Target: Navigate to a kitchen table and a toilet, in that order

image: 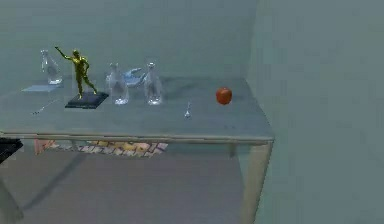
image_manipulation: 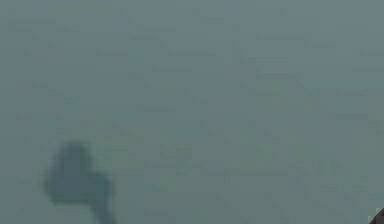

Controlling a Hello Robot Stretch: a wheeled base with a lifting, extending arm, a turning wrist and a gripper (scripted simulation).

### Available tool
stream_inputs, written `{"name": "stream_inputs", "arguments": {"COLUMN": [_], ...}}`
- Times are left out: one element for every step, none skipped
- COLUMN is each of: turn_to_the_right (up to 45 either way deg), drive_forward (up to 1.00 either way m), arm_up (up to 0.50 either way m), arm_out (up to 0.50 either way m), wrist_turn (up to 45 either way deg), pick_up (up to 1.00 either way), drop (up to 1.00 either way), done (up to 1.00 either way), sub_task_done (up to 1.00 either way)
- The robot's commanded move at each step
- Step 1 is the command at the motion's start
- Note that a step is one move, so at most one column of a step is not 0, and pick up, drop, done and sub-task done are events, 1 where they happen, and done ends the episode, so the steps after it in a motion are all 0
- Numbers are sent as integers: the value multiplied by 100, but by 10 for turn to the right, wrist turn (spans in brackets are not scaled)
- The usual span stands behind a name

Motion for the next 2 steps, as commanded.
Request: {"name": "stream_inputs", "arguments": {"turn_to_the_right": [-180, 0], "drive_forward": [0, 0], "arm_up": [0, 0], "arm_out": [0, 0], "wrist_turn": [0, 0], "pick_up": [0, 0], "drop": [0, 0], "done": [0, 0], "sub_task_done": [0, 100]}}
